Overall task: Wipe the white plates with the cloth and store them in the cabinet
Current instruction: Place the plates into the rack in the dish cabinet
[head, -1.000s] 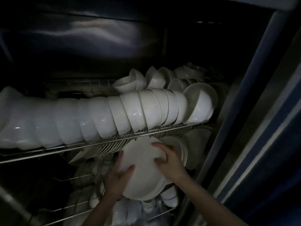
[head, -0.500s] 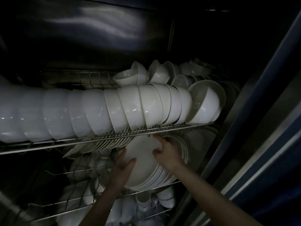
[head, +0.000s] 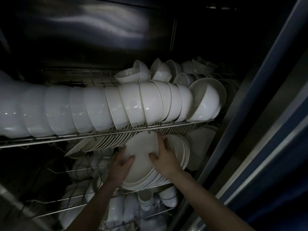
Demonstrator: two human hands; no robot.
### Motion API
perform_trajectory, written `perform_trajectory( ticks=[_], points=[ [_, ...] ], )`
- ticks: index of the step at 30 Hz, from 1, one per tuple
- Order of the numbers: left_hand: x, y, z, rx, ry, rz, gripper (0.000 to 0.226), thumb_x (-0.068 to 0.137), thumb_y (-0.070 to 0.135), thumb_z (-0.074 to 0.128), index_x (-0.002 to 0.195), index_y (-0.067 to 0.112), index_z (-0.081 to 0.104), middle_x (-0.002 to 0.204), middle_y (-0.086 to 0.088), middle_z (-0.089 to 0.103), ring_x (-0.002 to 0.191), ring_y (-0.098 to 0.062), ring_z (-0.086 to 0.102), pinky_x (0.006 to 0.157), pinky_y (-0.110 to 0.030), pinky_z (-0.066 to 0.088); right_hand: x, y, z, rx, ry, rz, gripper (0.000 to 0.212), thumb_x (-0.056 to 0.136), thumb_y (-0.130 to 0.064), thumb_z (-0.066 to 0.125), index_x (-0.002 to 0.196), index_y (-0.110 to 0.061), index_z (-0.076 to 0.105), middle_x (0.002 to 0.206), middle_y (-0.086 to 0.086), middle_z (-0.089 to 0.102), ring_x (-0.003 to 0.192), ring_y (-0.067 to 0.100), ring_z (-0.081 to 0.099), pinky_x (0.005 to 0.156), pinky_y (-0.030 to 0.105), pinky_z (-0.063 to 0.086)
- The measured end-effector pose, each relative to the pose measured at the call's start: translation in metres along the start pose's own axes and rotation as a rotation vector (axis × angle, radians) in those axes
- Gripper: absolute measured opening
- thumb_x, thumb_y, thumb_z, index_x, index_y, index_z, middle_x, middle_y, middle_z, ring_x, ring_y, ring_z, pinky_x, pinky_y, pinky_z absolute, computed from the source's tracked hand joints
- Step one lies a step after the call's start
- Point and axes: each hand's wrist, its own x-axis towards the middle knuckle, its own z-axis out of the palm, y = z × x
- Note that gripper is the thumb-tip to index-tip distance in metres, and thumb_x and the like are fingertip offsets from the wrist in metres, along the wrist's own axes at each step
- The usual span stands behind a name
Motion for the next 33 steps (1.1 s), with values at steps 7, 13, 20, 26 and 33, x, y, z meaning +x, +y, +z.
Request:
perform_trajectory(
  ticks=[7, 13, 20, 26, 33],
  points=[
    [0.006, -0.019, -0.006, -0.057, 0.062, -0.010, 0.058, 0.084, 0.023, 0.076, 0.137, 0.026, 0.054, 0.144, -0.002, 0.047, 0.122, -0.019, 0.050, 0.095, -0.028, 0.040, 0.001, 0.000, 0.013, -0.186, 0.000, -0.087, 0.089, 0.096, -0.041, 0.055, 0.157, -0.015, -0.004, 0.165, 0.012, -0.009, 0.153, 0.027, -0.008, 0.123, 0.043, 0.009],
    [0.009, -0.035, -0.029, 0.179, -0.016, 0.027, 0.076, 0.076, 0.051, 0.071, 0.142, 0.023, 0.047, 0.150, -0.009, 0.037, 0.136, -0.028, 0.041, 0.106, -0.035, 0.038, -0.002, 0.002, 0.030, -0.408, 0.006, -0.159, 0.099, 0.070, -0.075, 0.014, 0.155, -0.025, 0.027, 0.166, 0.006, -0.012, 0.152, 0.024, -0.016, 0.120, 0.050, -0.005],
    [-0.001, -0.055, -0.055, 0.288, 0.001, 0.186, 0.072, 0.067, 0.078, 0.059, 0.119, 0.028, 0.065, 0.130, -0.001, 0.053, 0.119, -0.025, 0.057, 0.100, -0.039, 0.048, -0.002, 0.008, 0.040, -0.486, 0.115, -0.252, 0.068, 0.086, -0.071, 0.031, 0.131, -0.030, 0.062, 0.157, 0.010, 0.036, 0.149, 0.029, 0.020, 0.116, 0.064, 0.015],
    [-0.013, -0.062, -0.083, 0.392, -0.379, 0.246, 0.077, 0.050, 0.099, 0.048, 0.121, 0.073, 0.036, 0.157, 0.013, 0.022, 0.147, -0.003, 0.008, 0.111, -0.012, 0.012, -0.010, 0.021, 0.038, -0.567, 0.143, -0.441, 0.058, 0.097, -0.066, 0.031, 0.131, -0.031, 0.062, 0.152, 0.015, 0.044, 0.144, 0.037, 0.035, 0.108, 0.068, 0.030],
    [-0.029, -0.048, -0.091, 0.628, -0.352, 0.233, 0.125, 0.036, 0.109, 0.016, 0.143, 0.048, 0.033, 0.163, 0.008, 0.010, 0.151, -0.015, 0.002, 0.118, -0.026, 0.007, -0.025, 0.034, 0.031, -0.613, 0.138, -0.691, 0.058, 0.099, -0.064, 0.037, 0.141, -0.029, 0.053, 0.156, 0.012, 0.038, 0.147, 0.031, 0.030, 0.113, 0.053, 0.030]
  ],
)
